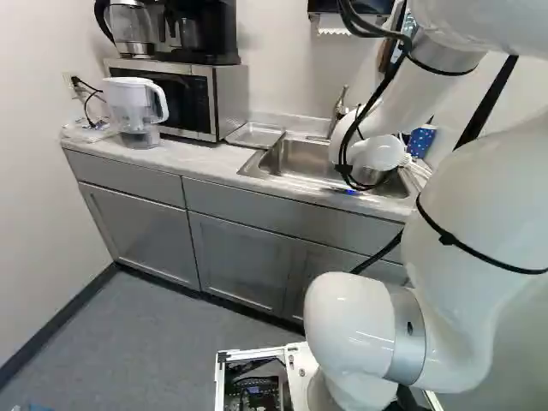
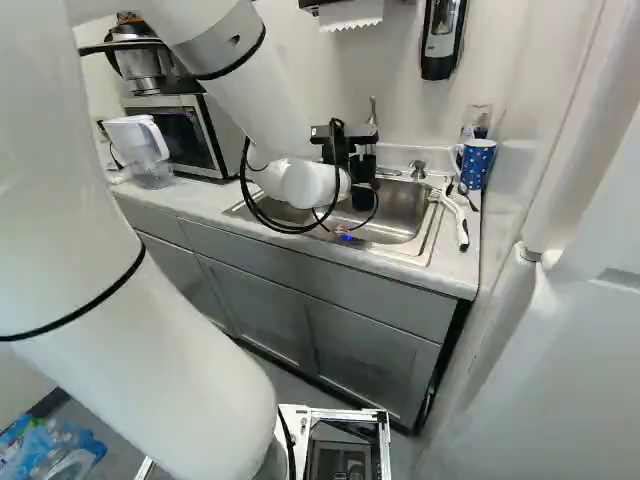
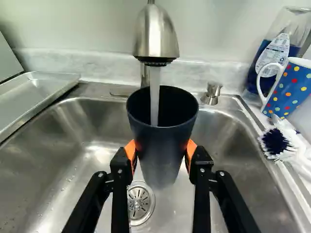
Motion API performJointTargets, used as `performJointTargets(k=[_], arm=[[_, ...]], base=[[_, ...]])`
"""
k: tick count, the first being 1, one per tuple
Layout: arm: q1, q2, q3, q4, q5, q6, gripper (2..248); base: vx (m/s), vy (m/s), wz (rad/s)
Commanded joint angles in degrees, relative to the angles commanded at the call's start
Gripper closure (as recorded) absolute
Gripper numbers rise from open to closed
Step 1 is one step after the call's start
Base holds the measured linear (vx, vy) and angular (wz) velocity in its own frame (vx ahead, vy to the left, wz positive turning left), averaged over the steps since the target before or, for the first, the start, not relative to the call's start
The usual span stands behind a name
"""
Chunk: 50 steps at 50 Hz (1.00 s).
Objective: Rinse the cup and place it in the tray
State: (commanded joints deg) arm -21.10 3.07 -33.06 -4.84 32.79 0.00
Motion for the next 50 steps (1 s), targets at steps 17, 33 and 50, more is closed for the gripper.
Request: performJointTargets(k=[17,33,50], arm=[[0.00,0.00,0.00,0.00,0.00,0.00,131],[0.00,0.00,0.00,0.00,0.00,0.00,131],[0.00,0.00,0.00,0.00,0.00,0.00,131]], base=[[0.000,0.000,0.000],[0.000,0.000,0.000],[0.000,0.000,0.000]])
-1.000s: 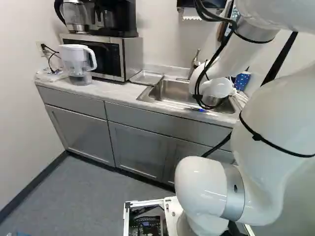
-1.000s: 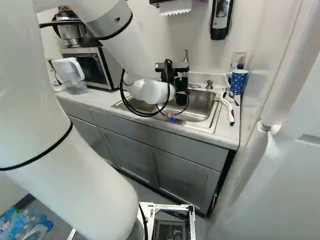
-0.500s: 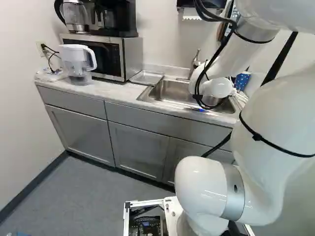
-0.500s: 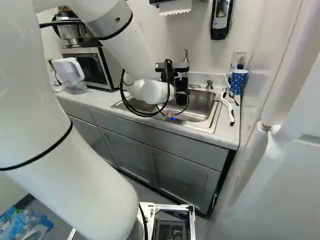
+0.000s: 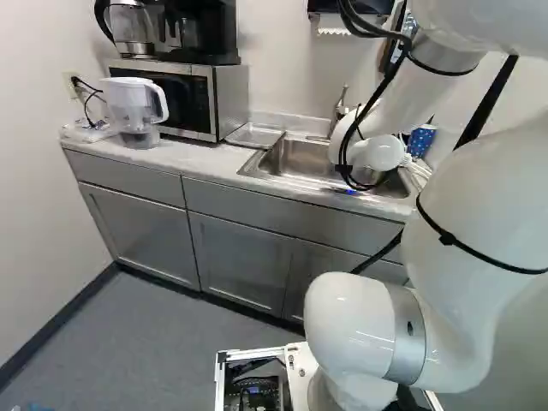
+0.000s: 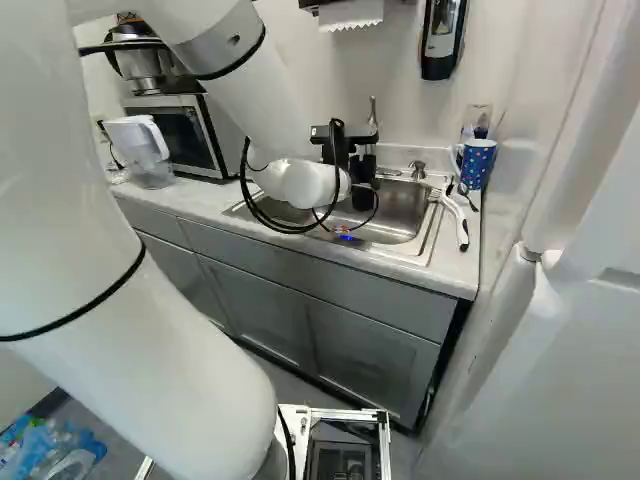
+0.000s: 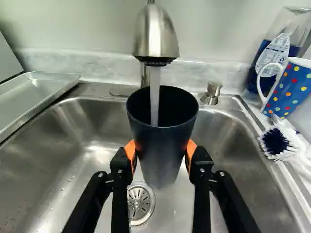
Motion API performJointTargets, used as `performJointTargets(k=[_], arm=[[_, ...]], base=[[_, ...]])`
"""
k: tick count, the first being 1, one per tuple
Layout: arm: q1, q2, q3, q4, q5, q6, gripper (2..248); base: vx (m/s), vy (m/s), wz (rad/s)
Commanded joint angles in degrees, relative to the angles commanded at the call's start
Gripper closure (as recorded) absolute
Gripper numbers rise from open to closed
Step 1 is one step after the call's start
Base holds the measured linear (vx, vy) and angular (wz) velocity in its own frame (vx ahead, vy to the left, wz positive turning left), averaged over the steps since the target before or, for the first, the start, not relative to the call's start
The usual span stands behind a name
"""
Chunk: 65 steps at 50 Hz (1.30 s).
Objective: Rinse the cup and place it in the tray
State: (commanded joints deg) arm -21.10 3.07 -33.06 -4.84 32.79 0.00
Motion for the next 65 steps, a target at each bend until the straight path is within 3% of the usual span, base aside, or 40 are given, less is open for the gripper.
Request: performJointTargets(k=[65], arm=[[0.00,0.00,0.00,0.00,0.00,0.00,131]], base=[[0.000,0.000,0.000]])
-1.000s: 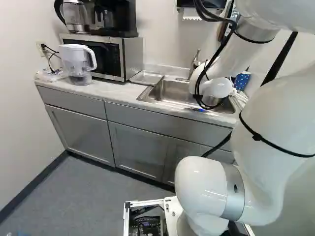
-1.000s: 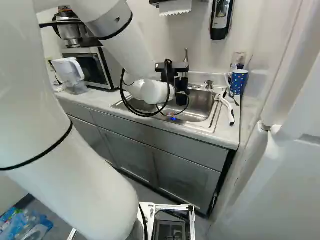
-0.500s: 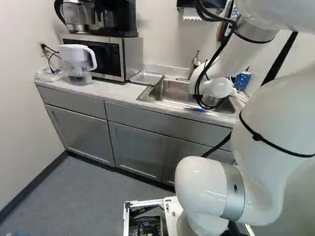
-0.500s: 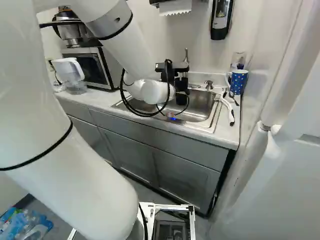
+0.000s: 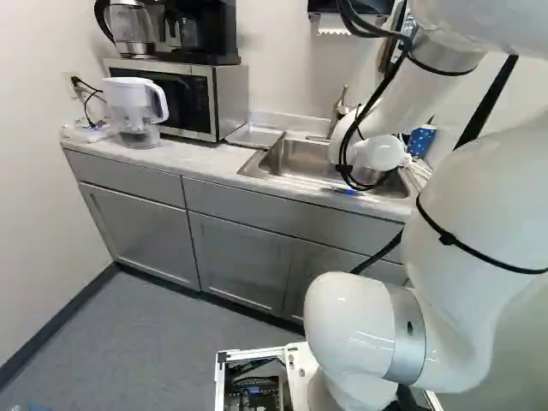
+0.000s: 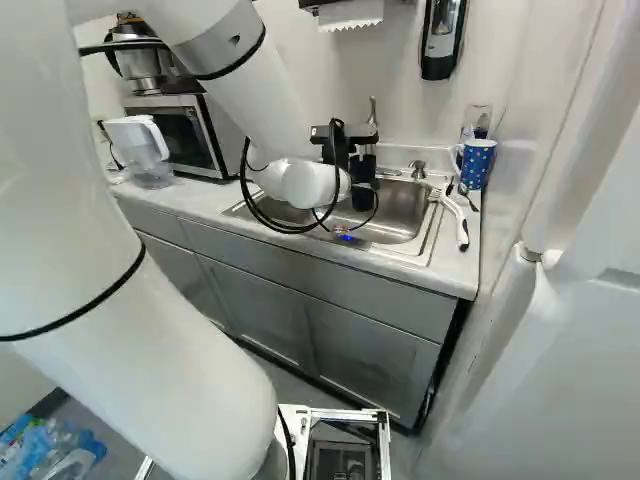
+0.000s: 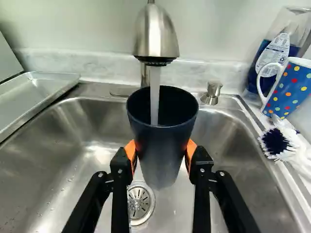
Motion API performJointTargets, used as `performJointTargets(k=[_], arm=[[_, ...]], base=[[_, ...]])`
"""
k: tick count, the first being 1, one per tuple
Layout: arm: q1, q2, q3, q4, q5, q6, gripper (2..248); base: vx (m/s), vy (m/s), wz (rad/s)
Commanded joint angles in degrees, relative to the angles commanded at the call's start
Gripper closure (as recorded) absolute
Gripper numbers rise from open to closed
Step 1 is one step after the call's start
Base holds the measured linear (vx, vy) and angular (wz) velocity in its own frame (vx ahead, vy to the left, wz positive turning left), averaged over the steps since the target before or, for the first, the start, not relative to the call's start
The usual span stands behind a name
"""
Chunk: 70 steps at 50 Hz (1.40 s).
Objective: Rinse the cup and place it in the tray
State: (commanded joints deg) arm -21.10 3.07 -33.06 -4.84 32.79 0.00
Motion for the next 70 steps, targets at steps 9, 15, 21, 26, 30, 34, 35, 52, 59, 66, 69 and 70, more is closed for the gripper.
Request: performJointTargets(k=[9,15,21,26,30,34,35,52,59,66,69,70], arm=[[0.00,0.00,0.00,0.00,0.00,0.00,131],[0.00,0.00,0.00,0.00,0.00,0.00,131],[0.00,0.00,0.00,0.00,0.00,0.00,131],[0.00,0.00,0.00,0.00,0.00,0.00,131],[0.00,0.00,0.00,0.00,0.00,0.00,131],[0.00,0.00,0.00,0.00,0.00,0.00,131],[0.00,0.00,0.00,0.00,0.00,0.00,131],[0.00,0.00,0.00,0.00,0.00,0.00,131],[0.00,0.00,0.00,0.00,0.00,0.00,131],[0.00,0.00,0.00,0.00,0.00,0.00,131],[0.00,0.00,0.00,0.00,0.00,0.00,131],[0.00,0.00,0.00,0.00,0.00,0.00,131]], base=[[0.000,0.000,0.000],[0.000,0.000,0.000],[0.000,0.000,0.000],[0.000,0.000,0.000],[0.000,0.000,0.000],[0.000,0.000,0.000],[0.000,0.000,0.000],[0.000,0.000,0.000],[0.000,0.000,0.000],[0.000,0.000,0.000],[0.000,0.000,0.000],[0.000,0.000,0.000]])
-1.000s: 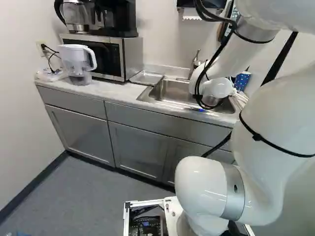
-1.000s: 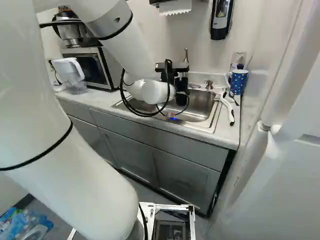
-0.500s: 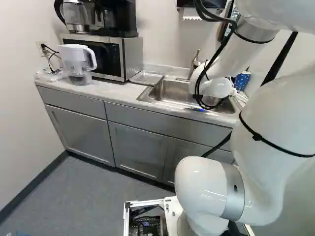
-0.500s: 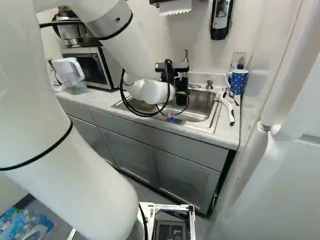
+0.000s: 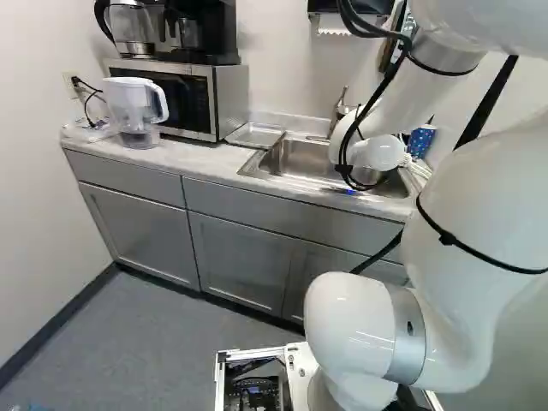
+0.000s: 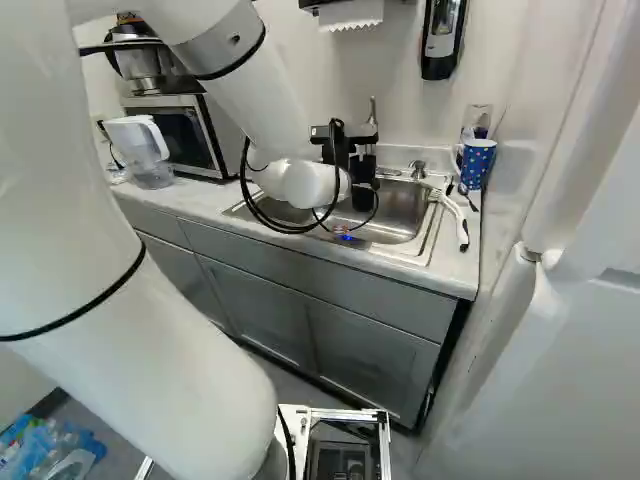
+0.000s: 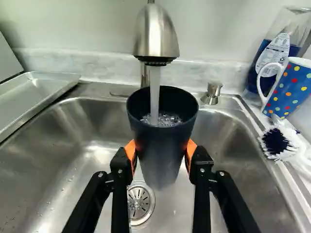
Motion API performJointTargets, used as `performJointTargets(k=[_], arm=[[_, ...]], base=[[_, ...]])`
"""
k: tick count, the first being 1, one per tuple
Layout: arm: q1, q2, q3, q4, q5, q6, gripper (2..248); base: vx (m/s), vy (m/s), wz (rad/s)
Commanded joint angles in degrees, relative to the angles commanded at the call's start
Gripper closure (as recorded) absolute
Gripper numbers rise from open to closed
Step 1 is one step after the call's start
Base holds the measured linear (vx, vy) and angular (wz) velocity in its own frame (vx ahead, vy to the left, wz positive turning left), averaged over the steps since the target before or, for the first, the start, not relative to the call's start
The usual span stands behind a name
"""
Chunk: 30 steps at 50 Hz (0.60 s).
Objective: Rinse the cup and place it in the tray
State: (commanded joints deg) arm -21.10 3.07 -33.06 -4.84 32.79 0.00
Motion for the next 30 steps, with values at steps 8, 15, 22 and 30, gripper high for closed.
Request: performJointTargets(k=[8,15,22,30], arm=[[0.00,0.00,0.00,0.00,0.00,0.00,131],[0.00,0.00,0.00,0.00,0.00,0.00,131],[0.00,0.00,0.00,0.00,0.00,0.00,131],[0.00,0.00,0.00,0.00,0.00,0.00,131]], base=[[0.000,0.000,0.000],[0.000,0.000,0.000],[0.000,0.000,0.000],[0.000,0.000,0.000]])
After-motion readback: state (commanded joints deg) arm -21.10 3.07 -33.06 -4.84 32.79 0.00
